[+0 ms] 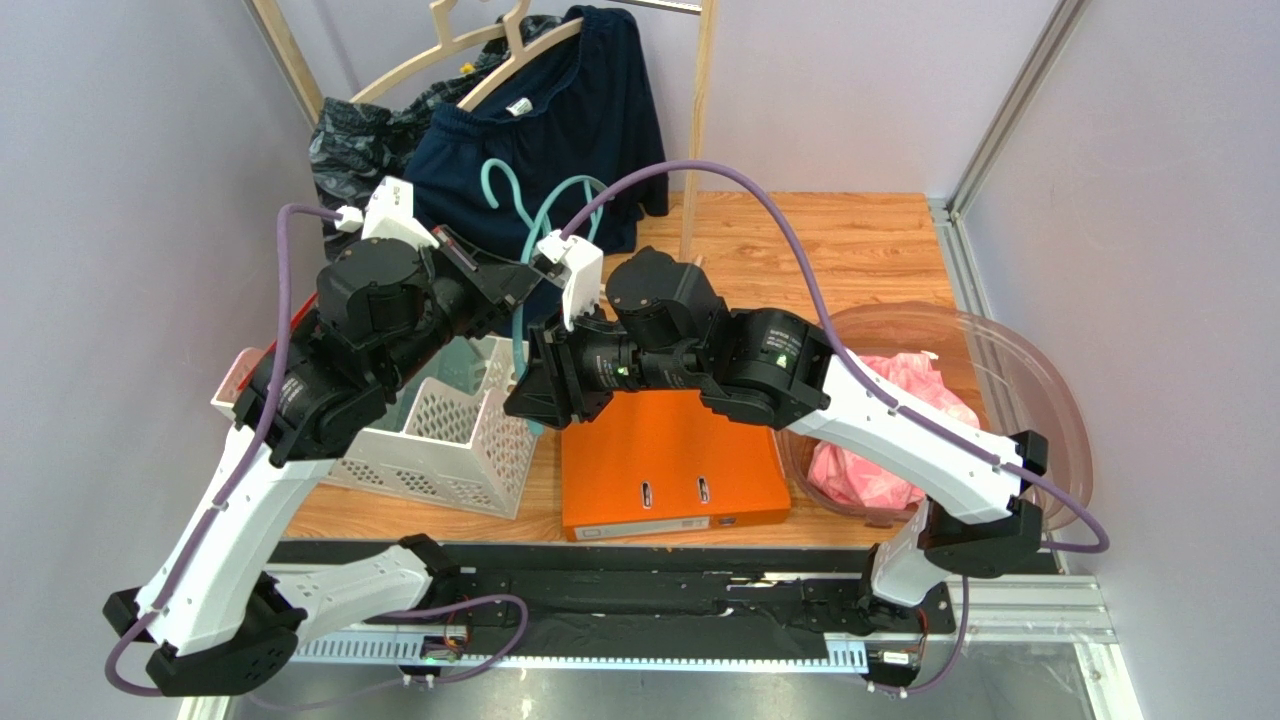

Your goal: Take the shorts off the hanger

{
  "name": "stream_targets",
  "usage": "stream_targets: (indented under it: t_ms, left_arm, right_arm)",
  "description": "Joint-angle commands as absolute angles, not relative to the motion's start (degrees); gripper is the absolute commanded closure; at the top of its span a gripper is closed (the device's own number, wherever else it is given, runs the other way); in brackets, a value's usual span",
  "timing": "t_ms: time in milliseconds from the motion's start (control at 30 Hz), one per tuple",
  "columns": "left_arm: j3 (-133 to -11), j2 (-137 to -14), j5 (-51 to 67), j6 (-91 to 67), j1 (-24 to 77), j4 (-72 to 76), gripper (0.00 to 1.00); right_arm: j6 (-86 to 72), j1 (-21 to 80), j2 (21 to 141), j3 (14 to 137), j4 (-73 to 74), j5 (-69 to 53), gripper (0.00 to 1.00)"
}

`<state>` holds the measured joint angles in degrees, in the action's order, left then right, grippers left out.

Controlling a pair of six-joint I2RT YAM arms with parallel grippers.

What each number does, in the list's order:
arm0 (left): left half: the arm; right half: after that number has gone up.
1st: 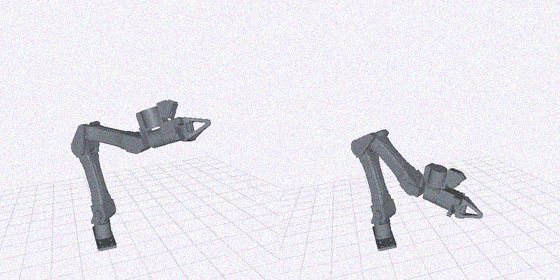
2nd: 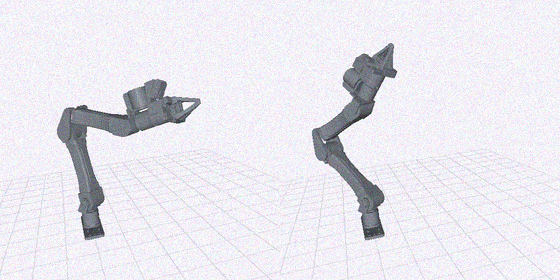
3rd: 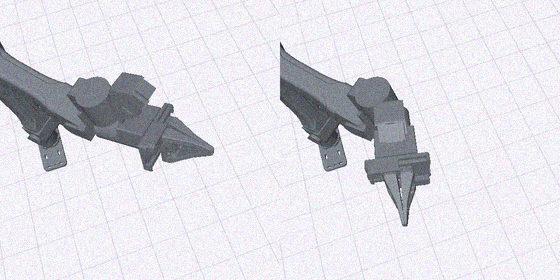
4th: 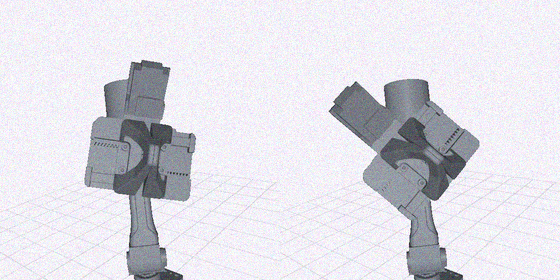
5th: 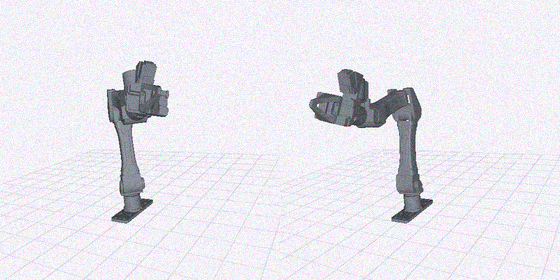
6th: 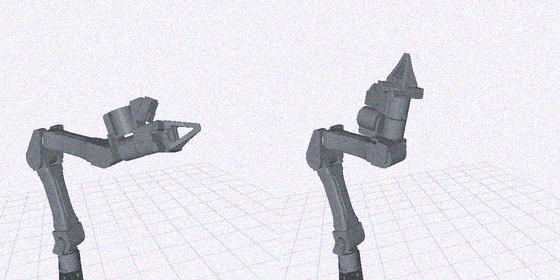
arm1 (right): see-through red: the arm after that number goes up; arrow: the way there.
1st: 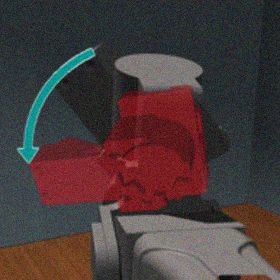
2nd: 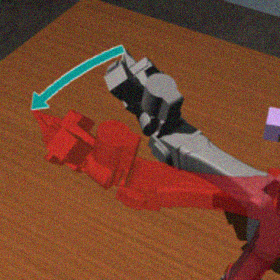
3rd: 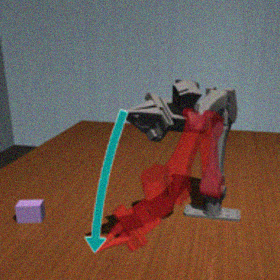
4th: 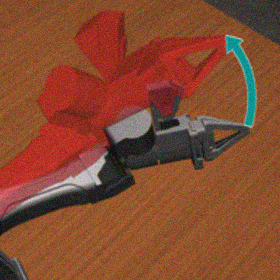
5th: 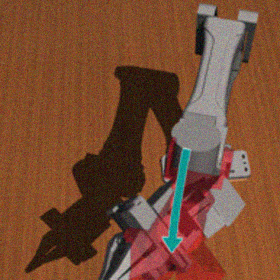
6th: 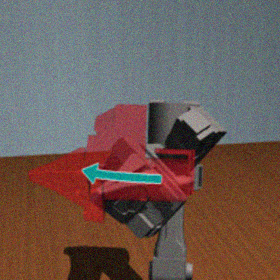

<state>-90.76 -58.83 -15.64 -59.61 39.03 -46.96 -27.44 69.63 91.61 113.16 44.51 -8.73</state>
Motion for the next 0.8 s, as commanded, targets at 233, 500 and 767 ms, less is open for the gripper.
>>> stream_targets:
  t_ms: [233, 500, 767]
  left_arm:
    - [-90.4, -57.3, -16.3, -59.1, 39.0, -42.7, 1.00]
    - [-88.0, -54.8, -17.5, -58.7, 39.1, -43.2, 0.90]
    - [-88.0, -52.1, -22.0, -53.6, 39.0, -46.0, 0.45]
  right_arm:
    - [-27.9, 70.0, 89.9, 113.4, 41.1, -7.0, 1.00]
    - [-28.8, 69.1, 88.9, 112.6, 39.4, -6.3, 1.00]
    - [-32.9, 64.9, 88.2, 110.1, 35.1, -10.5, 1.00]
